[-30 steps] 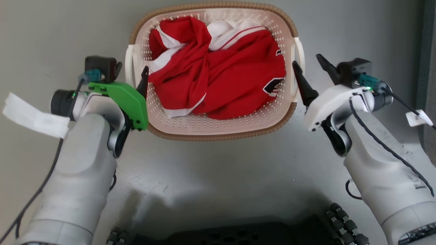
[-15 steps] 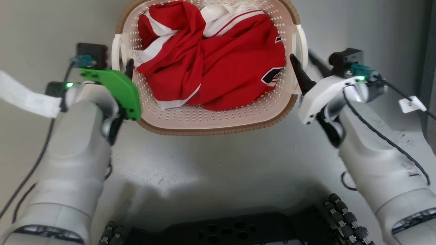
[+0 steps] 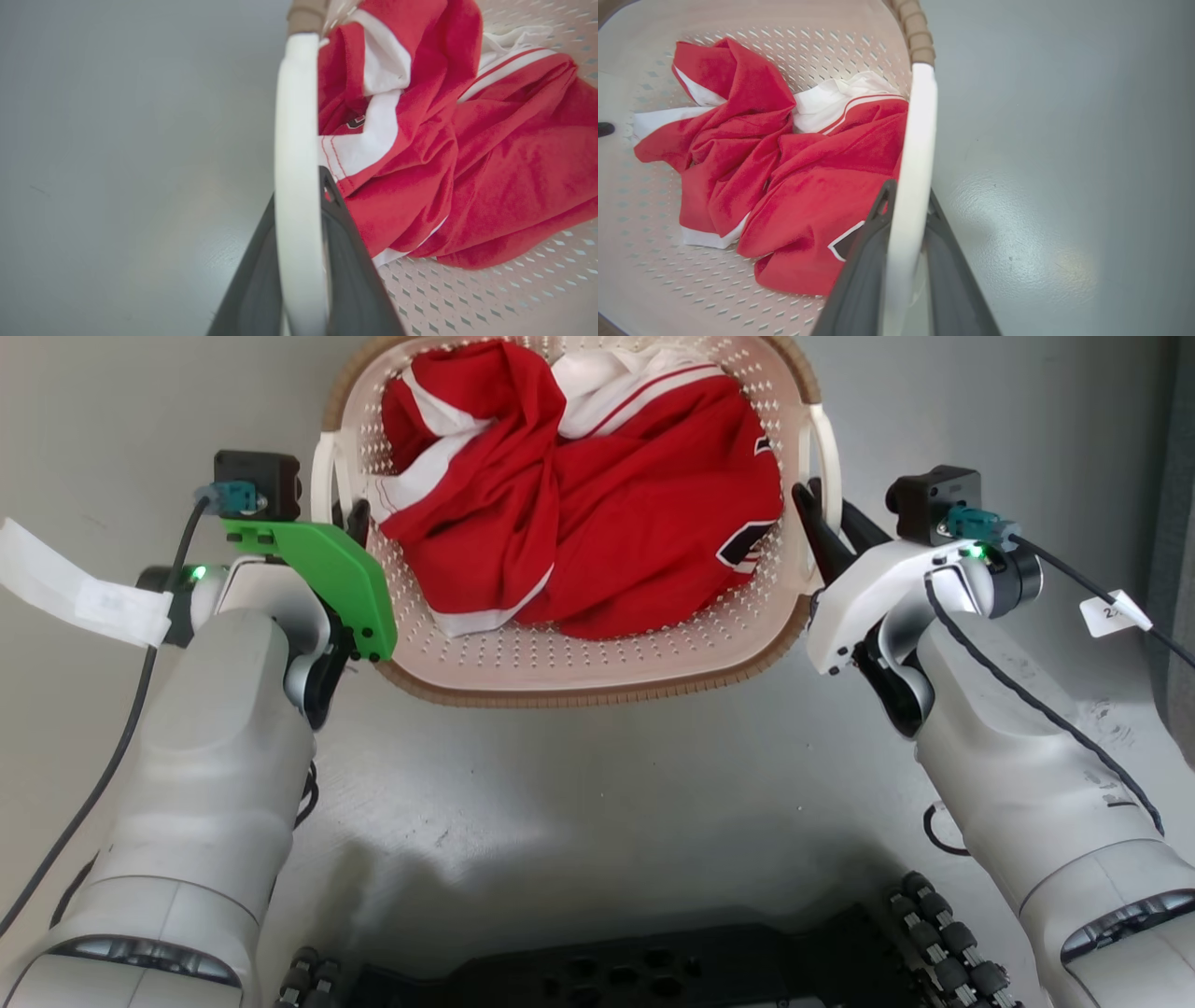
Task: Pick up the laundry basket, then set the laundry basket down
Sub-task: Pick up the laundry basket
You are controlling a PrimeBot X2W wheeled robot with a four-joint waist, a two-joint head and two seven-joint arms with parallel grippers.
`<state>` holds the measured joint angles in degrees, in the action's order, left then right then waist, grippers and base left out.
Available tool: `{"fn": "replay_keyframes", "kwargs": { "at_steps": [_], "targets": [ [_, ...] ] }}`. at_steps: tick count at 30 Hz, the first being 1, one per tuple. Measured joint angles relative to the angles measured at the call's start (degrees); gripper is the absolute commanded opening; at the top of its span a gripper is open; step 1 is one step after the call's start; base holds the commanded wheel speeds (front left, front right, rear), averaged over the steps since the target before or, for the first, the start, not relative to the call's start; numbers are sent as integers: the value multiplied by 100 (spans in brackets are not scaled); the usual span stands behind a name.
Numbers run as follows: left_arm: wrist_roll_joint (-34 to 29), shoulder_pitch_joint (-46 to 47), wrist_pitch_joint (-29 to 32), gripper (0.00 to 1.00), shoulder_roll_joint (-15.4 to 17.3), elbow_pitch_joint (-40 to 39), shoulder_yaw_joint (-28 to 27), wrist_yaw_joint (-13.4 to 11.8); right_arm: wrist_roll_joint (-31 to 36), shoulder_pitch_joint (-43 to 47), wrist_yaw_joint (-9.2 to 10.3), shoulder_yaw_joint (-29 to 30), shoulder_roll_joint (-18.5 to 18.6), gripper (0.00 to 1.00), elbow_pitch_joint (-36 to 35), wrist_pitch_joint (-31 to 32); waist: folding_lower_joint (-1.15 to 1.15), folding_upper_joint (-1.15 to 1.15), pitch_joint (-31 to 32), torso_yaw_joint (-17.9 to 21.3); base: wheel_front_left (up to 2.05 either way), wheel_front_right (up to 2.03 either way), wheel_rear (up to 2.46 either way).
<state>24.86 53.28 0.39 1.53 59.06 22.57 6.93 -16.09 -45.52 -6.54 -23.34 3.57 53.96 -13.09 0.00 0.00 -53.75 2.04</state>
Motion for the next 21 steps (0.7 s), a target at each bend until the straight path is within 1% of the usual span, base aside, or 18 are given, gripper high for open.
{"fn": "replay_keyframes", "kwargs": {
  "at_steps": [5,8,13,14,21],
  "targets": [
    [188,4,24,0,-47,197,18,16,-41,-3,-8,-40,-15,0,171,0,0,0,115,5,0,0,0],
    [255,5,66,0,-76,302,49,43,-112,-3,-52,-46,-21,0,319,-1,0,0,228,11,0,0,0],
    [420,-1,316,0,-121,498,129,63,-168,-2,-69,-104,-64,0,593,-2,0,0,456,19,0,0,0],
    [598,-21,448,0,-134,531,172,62,-198,-1,-100,-130,-70,0,706,59,0,0,563,22,0,0,0],
    [980,-181,802,0,-155,549,294,63,-397,27,-103,-230,-92,0,984,311,0,0,988,37,0,0,0]
  ]
}}
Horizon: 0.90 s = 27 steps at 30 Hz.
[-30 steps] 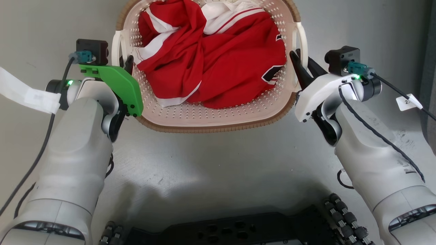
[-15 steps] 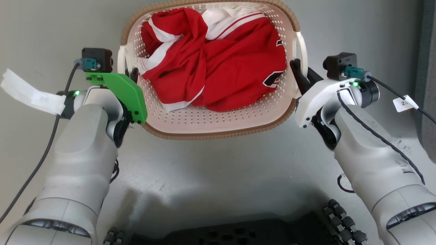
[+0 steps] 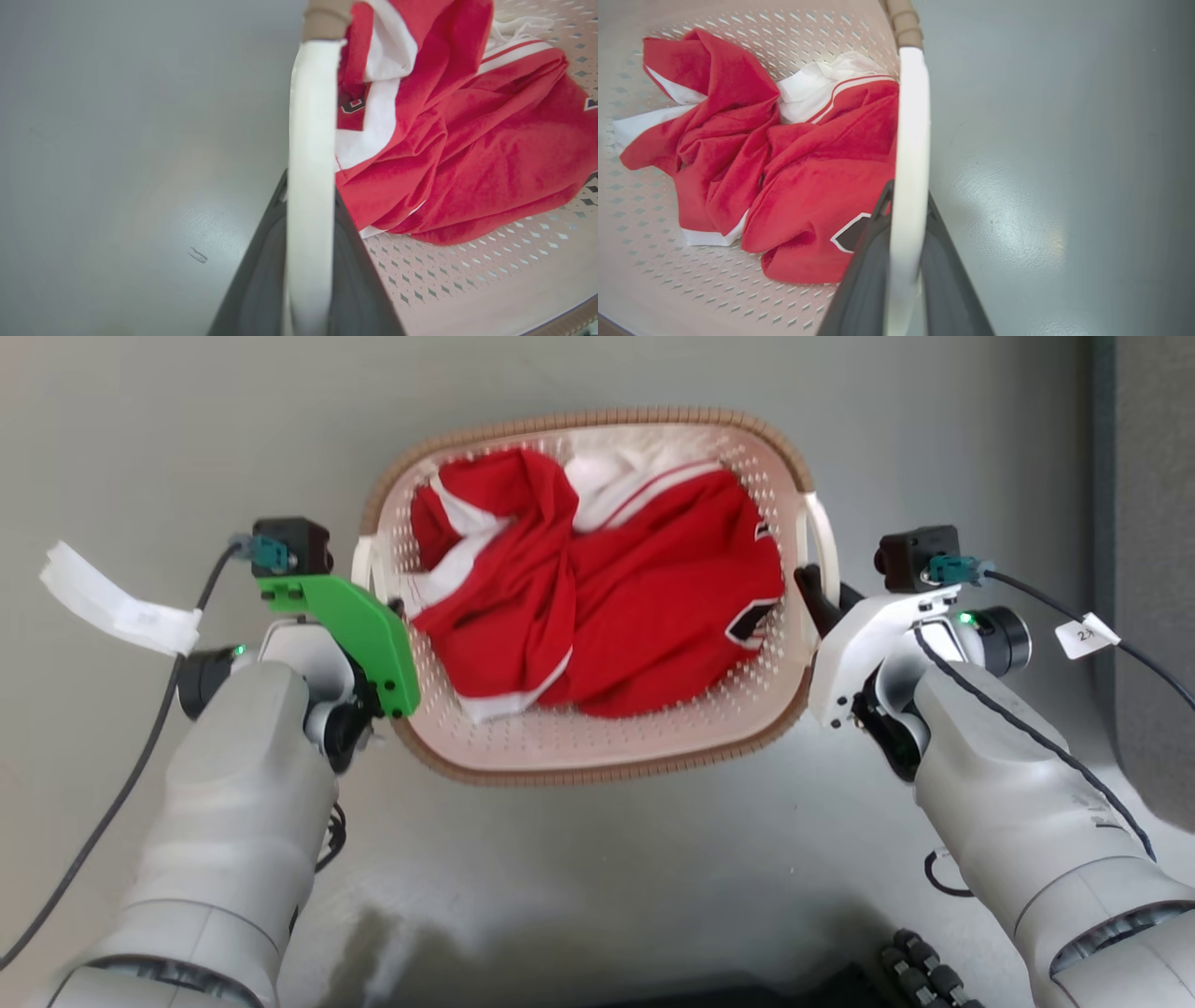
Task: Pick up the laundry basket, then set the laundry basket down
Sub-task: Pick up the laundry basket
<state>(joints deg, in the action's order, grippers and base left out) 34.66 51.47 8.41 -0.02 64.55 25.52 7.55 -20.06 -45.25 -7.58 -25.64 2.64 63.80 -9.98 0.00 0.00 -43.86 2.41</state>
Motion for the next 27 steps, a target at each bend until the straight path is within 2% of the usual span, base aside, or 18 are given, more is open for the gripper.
{"fn": "replay_keyframes", "kwargs": {
  "at_steps": [12,27],
  "targets": [
    [679,-386,735,0,23,-15,181,-2,-591,250,1,-359,-18,0,118,660,0,0,837,17,0,0,0],
    [1124,-723,1279,0,75,102,225,-5,-1450,616,2,-673,-5,0,-11,1489,0,0,1868,36,0,0,0]
  ]
}}
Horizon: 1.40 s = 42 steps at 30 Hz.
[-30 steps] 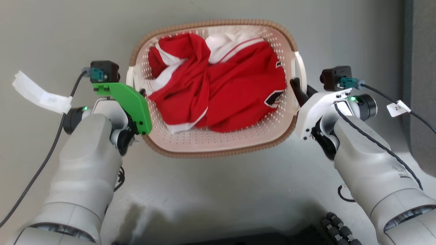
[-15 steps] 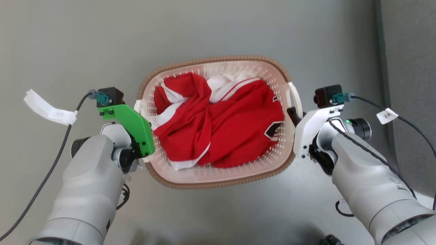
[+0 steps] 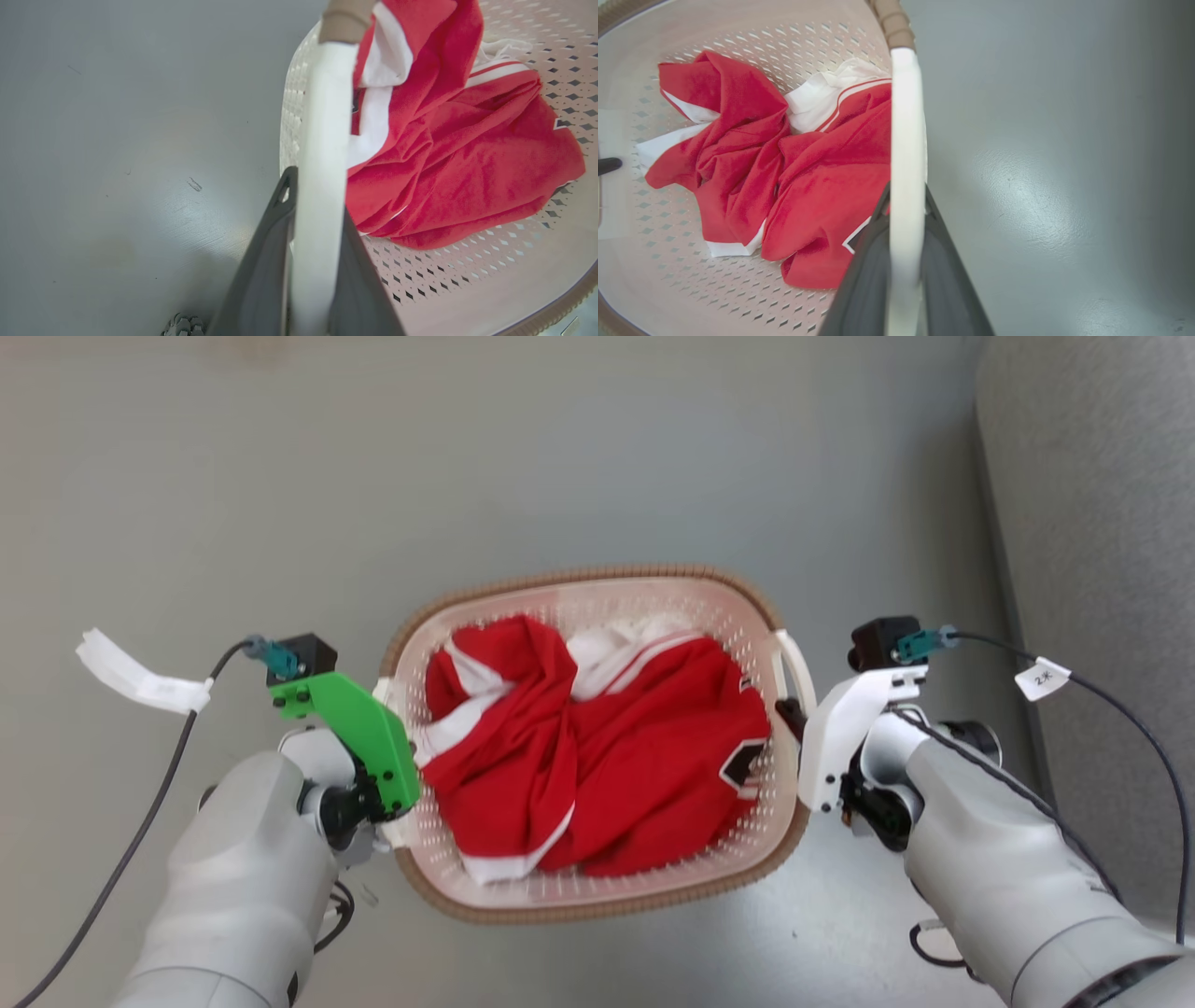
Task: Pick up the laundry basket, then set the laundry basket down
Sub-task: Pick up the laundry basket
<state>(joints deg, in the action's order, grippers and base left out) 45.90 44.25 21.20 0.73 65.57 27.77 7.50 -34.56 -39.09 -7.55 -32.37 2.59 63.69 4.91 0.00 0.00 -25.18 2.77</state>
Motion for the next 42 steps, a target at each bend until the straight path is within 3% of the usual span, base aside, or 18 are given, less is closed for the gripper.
{"fn": "replay_keyframes", "kwargs": {
  "at_steps": [19,42],
  "targets": [
    [319,-287,482,0,51,210,7,-4,-962,350,2,-309,68,0,-235,1048,0,0,1194,53,0,0,0],
    [638,-672,1114,0,42,439,30,-3,-1192,473,-1,-458,-33,0,237,1730,0,0,2186,91,0,0,0]
  ]
}}
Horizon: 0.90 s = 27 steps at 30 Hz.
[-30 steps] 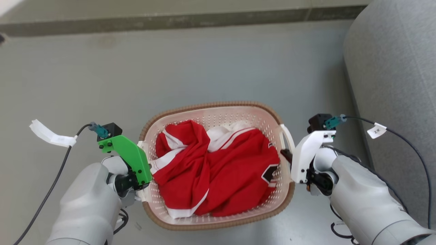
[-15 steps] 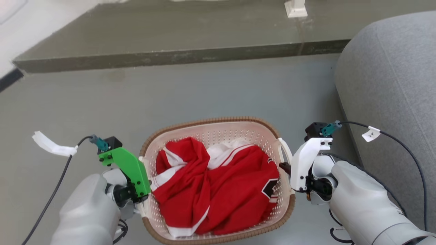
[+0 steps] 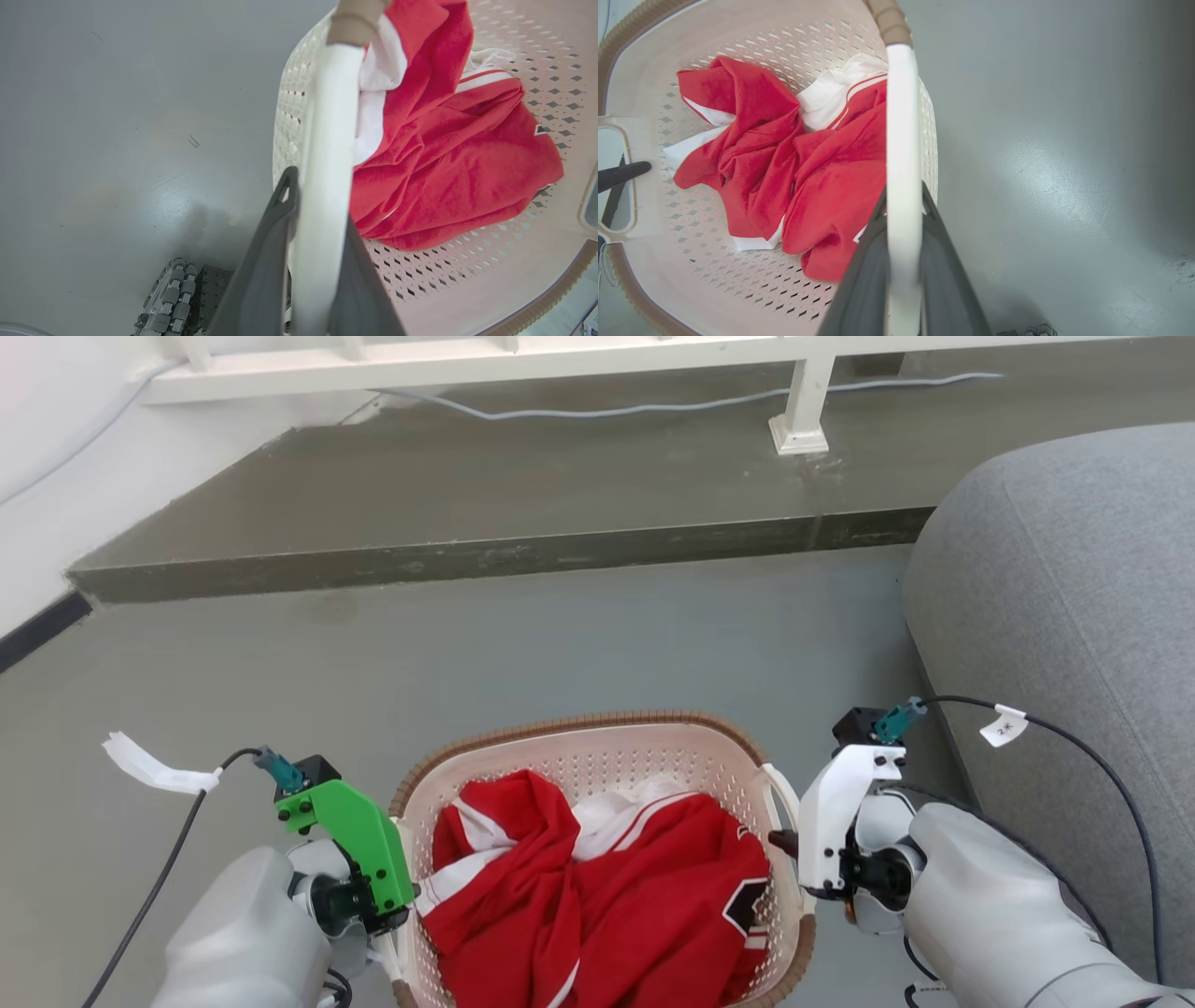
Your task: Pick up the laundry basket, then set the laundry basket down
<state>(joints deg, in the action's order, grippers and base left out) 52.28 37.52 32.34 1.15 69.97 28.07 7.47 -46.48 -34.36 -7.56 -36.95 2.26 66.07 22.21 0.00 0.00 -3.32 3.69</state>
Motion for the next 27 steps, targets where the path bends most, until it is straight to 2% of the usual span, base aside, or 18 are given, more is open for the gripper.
{"fn": "replay_keyframes", "kwargs": {
  "at_steps": [10,27],
  "targets": [
    [34,-29,244,0,2,65,16,0,-143,88,-1,-34,-5,0,25,189,0,0,106,13,0,0,0],
    [51,-47,294,0,9,75,40,0,-200,87,0,-96,-5,0,51,280,0,0,85,15,0,0,0]
  ]
}}
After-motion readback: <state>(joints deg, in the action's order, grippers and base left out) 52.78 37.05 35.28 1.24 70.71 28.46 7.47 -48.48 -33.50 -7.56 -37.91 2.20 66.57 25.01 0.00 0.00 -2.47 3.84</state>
